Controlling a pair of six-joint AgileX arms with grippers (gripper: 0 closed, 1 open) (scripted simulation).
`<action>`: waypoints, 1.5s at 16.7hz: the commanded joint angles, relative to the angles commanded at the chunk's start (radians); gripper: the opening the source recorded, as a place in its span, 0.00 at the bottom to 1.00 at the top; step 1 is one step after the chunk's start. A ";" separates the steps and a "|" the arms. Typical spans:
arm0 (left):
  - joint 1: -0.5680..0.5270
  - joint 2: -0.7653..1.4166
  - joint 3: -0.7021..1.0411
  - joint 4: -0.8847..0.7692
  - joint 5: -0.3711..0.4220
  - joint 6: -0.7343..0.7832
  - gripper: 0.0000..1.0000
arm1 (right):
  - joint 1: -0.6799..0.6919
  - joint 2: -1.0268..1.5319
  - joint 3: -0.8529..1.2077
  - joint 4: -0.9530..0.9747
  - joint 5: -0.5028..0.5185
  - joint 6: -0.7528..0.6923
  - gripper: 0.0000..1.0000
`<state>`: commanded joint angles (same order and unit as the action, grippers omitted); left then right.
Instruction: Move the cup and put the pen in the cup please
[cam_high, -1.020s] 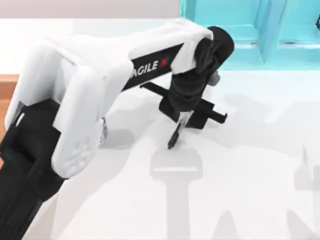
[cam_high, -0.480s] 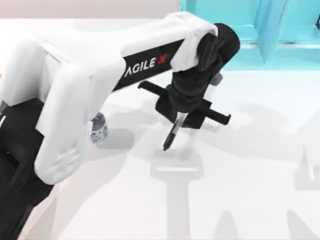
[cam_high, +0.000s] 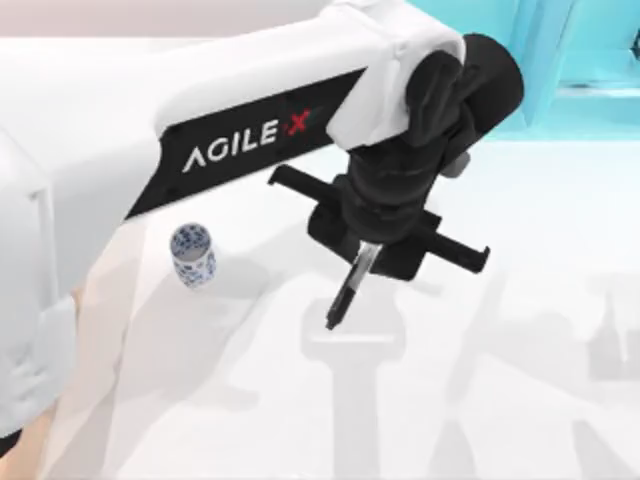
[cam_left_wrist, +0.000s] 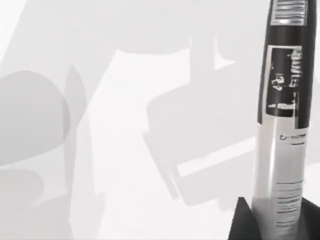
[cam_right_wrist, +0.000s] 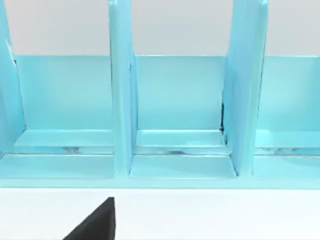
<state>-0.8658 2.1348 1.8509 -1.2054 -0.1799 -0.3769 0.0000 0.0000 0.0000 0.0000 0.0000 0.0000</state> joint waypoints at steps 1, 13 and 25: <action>0.000 0.000 0.000 0.000 0.000 0.000 0.00 | 0.000 0.000 0.000 0.000 0.000 0.000 1.00; 0.108 -0.178 -0.340 0.431 0.009 0.137 0.00 | 0.000 0.000 0.000 0.000 0.000 0.000 1.00; 0.333 -0.609 -1.234 1.660 0.045 0.366 0.00 | 0.000 0.000 0.000 0.000 0.000 0.000 1.00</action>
<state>-0.5328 1.5263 0.6172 0.4544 -0.1348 -0.0109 0.0000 0.0000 0.0000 0.0000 0.0000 0.0000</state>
